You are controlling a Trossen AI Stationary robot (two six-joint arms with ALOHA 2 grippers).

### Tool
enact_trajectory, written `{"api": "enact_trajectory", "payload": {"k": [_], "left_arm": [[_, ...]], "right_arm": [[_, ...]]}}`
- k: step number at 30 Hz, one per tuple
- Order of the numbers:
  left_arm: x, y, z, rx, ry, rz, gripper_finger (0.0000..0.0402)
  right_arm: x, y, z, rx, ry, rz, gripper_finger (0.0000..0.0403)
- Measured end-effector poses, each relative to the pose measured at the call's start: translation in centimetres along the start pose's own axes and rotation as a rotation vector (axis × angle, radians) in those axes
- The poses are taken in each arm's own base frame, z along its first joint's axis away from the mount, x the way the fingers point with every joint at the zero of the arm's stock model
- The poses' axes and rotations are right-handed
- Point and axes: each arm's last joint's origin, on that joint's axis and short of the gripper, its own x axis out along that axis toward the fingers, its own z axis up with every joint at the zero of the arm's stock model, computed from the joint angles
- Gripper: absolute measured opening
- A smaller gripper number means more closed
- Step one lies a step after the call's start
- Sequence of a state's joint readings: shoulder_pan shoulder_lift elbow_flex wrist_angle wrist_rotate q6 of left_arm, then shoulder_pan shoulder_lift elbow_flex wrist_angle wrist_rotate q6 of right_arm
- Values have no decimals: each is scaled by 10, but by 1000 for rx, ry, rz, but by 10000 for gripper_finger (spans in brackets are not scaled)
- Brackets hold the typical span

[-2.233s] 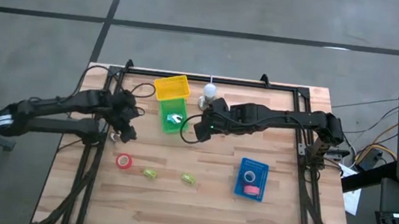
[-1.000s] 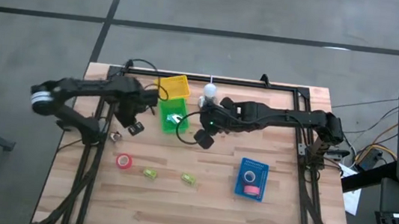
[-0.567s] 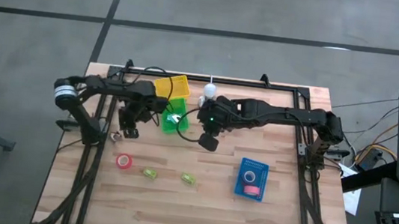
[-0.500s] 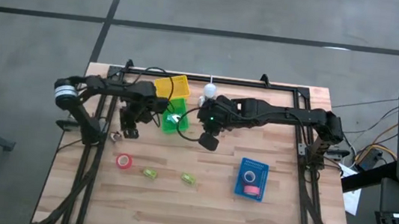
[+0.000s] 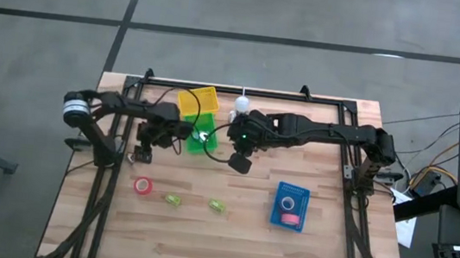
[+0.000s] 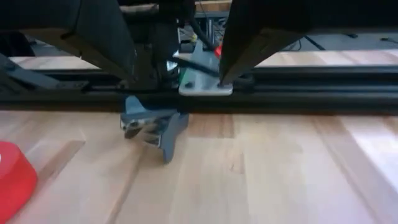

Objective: Pick and place Stapler, Stapler remover, tape
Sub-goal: Put the dark gray staple remover into the green bin

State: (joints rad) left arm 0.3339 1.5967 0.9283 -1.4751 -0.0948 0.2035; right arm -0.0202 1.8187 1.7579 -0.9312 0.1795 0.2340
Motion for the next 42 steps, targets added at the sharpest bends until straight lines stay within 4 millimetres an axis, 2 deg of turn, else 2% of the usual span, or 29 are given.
{"api": "enact_trajectory", "payload": {"k": [16,24,34,37,42], "left_arm": [[35,-5,5,30,-8,21,229],[36,-3,9,48,-29,84,218],[44,-5,10,110,-47,34,159],[45,-6,10,138,-51,6,123],[46,-7,10,158,-54,-8,35]], "right_arm": [[0,-8,3,58,-10,-10,52],[1,-7,3,80,-11,-9,52],[1,-7,3,81,-12,-9,52],[1,-7,3,81,-13,-9,52],[0,-7,4,82,-23,-6,52]]}}
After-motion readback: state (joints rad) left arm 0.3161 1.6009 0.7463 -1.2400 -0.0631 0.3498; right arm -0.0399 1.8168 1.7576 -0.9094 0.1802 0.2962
